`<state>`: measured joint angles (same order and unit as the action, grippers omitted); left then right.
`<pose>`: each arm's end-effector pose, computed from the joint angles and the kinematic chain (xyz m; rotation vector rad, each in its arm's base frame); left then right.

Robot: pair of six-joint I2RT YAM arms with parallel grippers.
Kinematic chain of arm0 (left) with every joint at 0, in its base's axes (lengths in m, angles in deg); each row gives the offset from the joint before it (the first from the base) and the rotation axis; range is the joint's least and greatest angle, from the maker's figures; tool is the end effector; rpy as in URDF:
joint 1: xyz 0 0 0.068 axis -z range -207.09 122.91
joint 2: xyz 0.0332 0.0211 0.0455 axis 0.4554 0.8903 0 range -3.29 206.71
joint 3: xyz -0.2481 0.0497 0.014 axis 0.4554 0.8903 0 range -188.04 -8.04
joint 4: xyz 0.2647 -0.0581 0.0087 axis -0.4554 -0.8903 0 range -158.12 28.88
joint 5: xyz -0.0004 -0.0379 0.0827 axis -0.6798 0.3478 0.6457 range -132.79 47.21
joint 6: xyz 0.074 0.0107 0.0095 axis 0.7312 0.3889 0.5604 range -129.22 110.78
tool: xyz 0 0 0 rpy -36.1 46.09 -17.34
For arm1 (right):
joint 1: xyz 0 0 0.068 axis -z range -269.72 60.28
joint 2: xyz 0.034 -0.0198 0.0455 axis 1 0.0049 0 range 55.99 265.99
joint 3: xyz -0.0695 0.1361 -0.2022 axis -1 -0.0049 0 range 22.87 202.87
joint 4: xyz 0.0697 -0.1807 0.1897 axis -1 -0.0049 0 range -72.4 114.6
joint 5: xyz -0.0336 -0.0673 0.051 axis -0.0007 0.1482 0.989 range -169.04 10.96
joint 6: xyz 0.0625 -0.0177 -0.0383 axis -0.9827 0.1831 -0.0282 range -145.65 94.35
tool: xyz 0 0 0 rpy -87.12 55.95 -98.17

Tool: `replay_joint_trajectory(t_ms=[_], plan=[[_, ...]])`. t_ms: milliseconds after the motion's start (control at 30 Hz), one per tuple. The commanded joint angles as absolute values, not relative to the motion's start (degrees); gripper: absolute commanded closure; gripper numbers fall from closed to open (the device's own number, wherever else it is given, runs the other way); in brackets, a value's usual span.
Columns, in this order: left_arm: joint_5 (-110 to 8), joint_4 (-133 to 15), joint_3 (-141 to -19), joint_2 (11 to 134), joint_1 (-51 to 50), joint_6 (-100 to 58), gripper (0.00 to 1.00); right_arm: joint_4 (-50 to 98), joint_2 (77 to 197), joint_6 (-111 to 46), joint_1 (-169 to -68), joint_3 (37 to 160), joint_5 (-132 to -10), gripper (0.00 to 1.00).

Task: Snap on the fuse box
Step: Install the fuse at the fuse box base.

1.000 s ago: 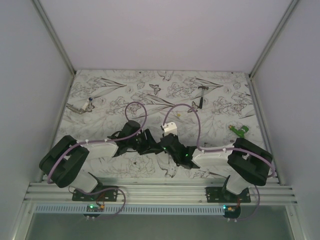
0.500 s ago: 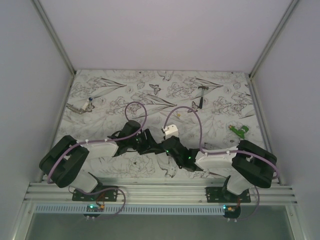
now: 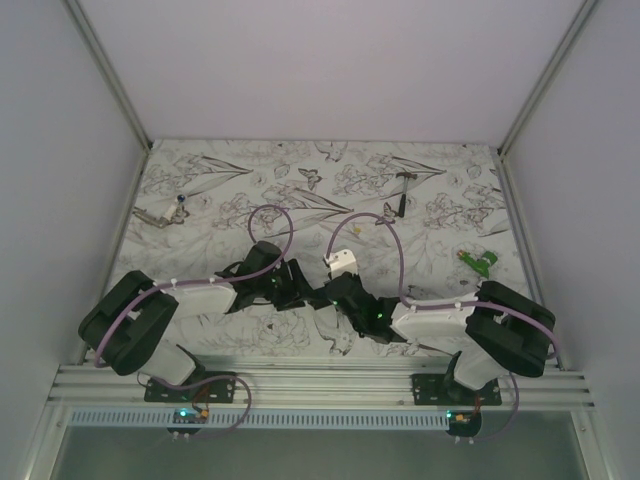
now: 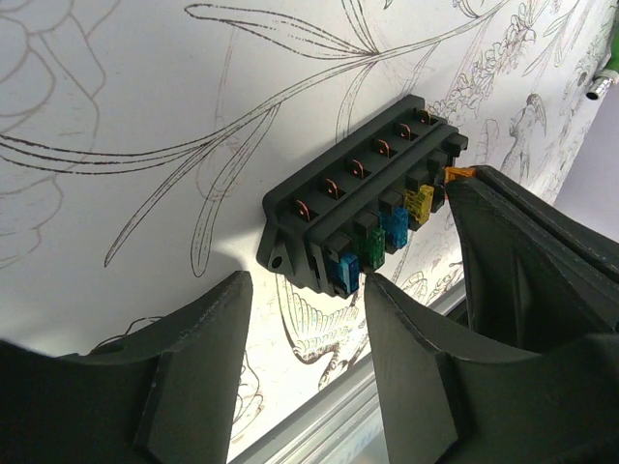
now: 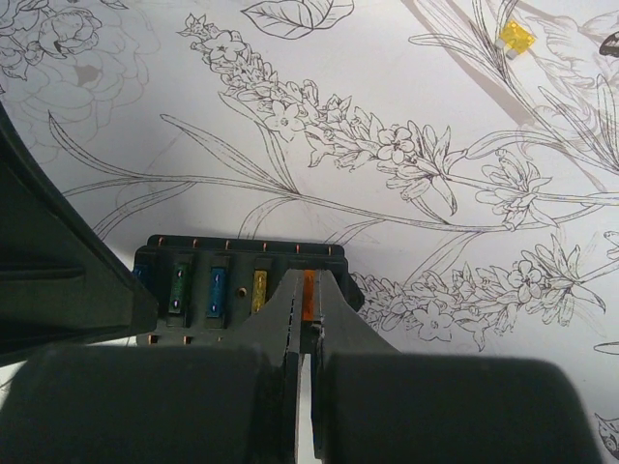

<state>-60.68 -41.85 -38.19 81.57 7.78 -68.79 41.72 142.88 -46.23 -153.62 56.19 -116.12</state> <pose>0.2385 -0.1899 0.1047 -0.3294 2.4323 -1.1875 0.1695 0.2586 0.1132 -0.4323 2.0242 0.1857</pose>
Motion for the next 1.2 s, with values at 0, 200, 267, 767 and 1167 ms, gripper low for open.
replay_joint_trajectory(t_ms=[0, 200, 267, 767, 1167], plan=[[-60.0, -43.8, -38.7, 80.9, 7.4, -68.5, 0.46, 43.8, 141.2, -46.7, -154.1, 57.3, -118.5, 1.00], [-60.1, -44.0, -39.1, 80.5, 7.4, -68.4, 0.45, 44.6, 141.9, -46.0, -154.0, 57.3, -117.5, 1.00], [-60.1, -44.1, -39.1, 80.5, 7.4, -68.4, 0.45, 44.7, 142.6, -46.4, -153.9, 57.2, -117.6, 1.00], [-60.3, -44.4, -39.5, 80.8, 7.4, -68.3, 0.42, 46.7, 147.6, -47.6, -153.1, 57.2, -116.2, 1.00], [-60.0, -44.3, -40.6, 81.2, 7.4, -68.2, 0.41, 46.6, 147.1, -49.2, -153.1, 53.5, -113.8, 1.00]])
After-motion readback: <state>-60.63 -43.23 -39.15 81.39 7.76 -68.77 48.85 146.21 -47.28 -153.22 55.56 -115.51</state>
